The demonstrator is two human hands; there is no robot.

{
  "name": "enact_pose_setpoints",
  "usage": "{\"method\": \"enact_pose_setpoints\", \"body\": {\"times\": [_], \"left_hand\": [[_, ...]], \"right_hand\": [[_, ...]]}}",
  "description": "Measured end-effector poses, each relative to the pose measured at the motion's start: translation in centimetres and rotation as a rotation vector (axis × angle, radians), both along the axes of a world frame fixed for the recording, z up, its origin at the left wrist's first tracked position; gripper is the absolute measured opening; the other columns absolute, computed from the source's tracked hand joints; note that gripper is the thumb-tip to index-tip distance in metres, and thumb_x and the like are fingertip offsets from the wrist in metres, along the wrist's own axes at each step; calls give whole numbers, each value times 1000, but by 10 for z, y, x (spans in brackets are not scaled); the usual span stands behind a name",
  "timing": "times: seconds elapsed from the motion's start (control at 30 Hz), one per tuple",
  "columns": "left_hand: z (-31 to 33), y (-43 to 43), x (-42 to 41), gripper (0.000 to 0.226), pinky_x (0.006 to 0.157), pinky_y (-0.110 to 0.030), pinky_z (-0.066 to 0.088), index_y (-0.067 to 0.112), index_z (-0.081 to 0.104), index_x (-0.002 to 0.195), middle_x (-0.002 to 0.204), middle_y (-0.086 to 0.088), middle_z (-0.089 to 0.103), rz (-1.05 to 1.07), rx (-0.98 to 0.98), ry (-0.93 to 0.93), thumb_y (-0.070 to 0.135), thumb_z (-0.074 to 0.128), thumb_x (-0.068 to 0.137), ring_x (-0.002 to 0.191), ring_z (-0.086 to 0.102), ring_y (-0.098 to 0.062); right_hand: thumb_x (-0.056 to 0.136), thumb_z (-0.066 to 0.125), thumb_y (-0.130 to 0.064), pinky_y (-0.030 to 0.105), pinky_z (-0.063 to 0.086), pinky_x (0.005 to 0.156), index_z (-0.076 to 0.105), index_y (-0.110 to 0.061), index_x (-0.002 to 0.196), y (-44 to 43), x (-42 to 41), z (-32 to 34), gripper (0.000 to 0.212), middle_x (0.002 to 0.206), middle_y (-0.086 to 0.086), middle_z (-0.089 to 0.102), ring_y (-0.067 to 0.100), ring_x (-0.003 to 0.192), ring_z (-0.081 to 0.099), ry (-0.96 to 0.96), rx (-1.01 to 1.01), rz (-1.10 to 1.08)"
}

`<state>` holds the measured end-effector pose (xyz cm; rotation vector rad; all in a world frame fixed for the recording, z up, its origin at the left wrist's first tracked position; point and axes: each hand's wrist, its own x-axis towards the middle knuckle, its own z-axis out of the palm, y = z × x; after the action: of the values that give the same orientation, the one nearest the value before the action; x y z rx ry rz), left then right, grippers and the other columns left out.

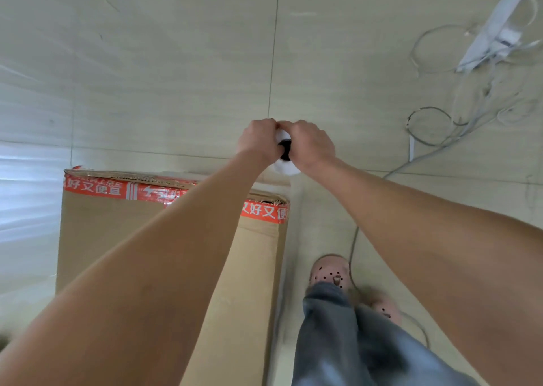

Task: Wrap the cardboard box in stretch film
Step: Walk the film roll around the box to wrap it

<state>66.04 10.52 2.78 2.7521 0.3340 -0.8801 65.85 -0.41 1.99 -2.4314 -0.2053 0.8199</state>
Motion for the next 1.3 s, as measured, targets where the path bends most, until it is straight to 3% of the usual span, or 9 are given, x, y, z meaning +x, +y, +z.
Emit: {"method": "enact_pose_setpoints", "body": {"times": [0.1,0.2,0.3,0.43,0.73,0.9,1.03,1.13,1.3], "left_hand": [[0,13,3,24,65,-32,50,7,59,101,98,-12,65,153,-8,39,19,59,81,90,65,-30],[-1,21,2,29,64,-32,50,4,59,105,102,-14,65,270,-21,35,21,61,82,88,66,-32],[0,20,1,34,67,-34,45,5,53,117,110,-16,62,229,5,15,19,59,87,98,61,-36],[2,10,2,44,70,-35,46,16,46,133,112,-16,61,138,-31,-65,14,51,89,99,60,-35],[7,9,10,29,60,-28,37,19,63,111,99,-6,68,468,-63,-172,14,55,84,88,63,-30],[7,20,11,27,66,-28,38,13,61,110,101,-11,67,693,-53,-163,17,58,84,95,61,-31],[7,32,7,41,78,-32,48,14,52,126,115,-14,63,817,-48,-78,17,60,85,105,60,-32],[9,34,10,53,90,-34,50,22,46,136,126,-11,59,799,-98,-25,13,59,86,113,57,-30],[3,30,24,54,90,-33,47,29,44,139,132,-5,55,735,-109,6,11,51,89,117,55,-25]], "right_hand": [[86,49,-16,34,43,81,56,-24,127,10,6,-2,42,125,6,56,29,113,54,-66,48,10],[91,51,-19,35,36,100,31,-20,146,15,5,-12,58,146,11,37,29,130,41,119,78,-174],[92,49,-20,33,38,93,25,-22,148,18,6,-17,61,138,13,44,31,125,45,275,124,-240],[92,41,-20,32,36,82,29,-29,145,19,15,-14,55,133,12,49,33,117,51,209,111,-179],[86,42,-13,33,38,74,49,-31,128,23,44,-6,46,116,10,54,36,102,55,88,89,77],[88,45,-38,25,32,60,63,-26,108,43,59,1,30,94,-4,57,22,94,57,219,193,24],[93,45,-26,33,37,85,44,-21,133,53,54,-1,41,134,6,48,27,118,49,231,127,97],[90,51,-17,32,40,92,37,-15,140,53,60,-4,52,136,13,48,31,122,48,355,29,76],[91,44,-12,39,48,92,34,-20,144,54,69,-5,54,136,13,50,32,118,51,421,45,56]]}}
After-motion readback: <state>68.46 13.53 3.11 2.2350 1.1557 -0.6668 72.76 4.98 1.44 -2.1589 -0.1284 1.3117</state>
